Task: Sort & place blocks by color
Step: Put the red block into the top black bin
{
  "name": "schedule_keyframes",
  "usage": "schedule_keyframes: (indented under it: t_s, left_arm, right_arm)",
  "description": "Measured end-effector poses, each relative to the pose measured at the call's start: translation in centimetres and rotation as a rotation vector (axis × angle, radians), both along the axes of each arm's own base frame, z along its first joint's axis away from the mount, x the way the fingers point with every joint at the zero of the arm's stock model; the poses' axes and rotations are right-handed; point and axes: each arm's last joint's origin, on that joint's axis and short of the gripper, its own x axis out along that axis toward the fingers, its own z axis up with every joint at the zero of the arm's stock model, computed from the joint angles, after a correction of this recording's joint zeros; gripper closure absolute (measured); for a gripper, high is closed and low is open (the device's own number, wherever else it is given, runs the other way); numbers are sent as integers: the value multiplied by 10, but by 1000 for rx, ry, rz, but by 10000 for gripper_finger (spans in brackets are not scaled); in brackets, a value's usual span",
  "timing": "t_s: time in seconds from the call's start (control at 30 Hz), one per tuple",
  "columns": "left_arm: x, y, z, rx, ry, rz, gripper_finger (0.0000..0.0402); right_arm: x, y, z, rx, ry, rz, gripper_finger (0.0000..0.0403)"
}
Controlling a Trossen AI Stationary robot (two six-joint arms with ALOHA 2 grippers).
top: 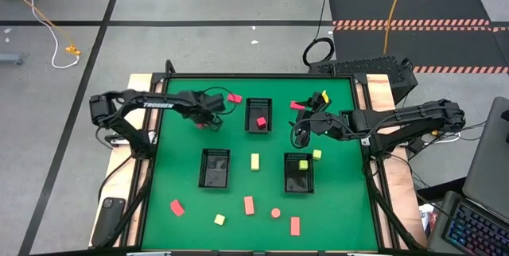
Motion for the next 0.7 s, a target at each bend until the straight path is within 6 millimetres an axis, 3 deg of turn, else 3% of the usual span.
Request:
schedule_keyframes:
  t_s: [0.27, 0.37, 0.5, 0.7]
  left_arm:
    - [53, 14, 70, 205, -298, -230, 270]
    - [70, 12, 86, 274, -425, -327, 270]
    - [88, 9, 82, 286, -515, -420, 270]
    - [110, 7, 52, 273, -489, -496, 270]
  right_arm:
    - [0, -4, 0, -4, 2, -16, 90]
    - [0, -5, 0, -4, 1, -24, 90]
    - [0, -7, 0, -3, 0, -30, 90]
    - [0, -7, 0, -3, 0, -30, 90]
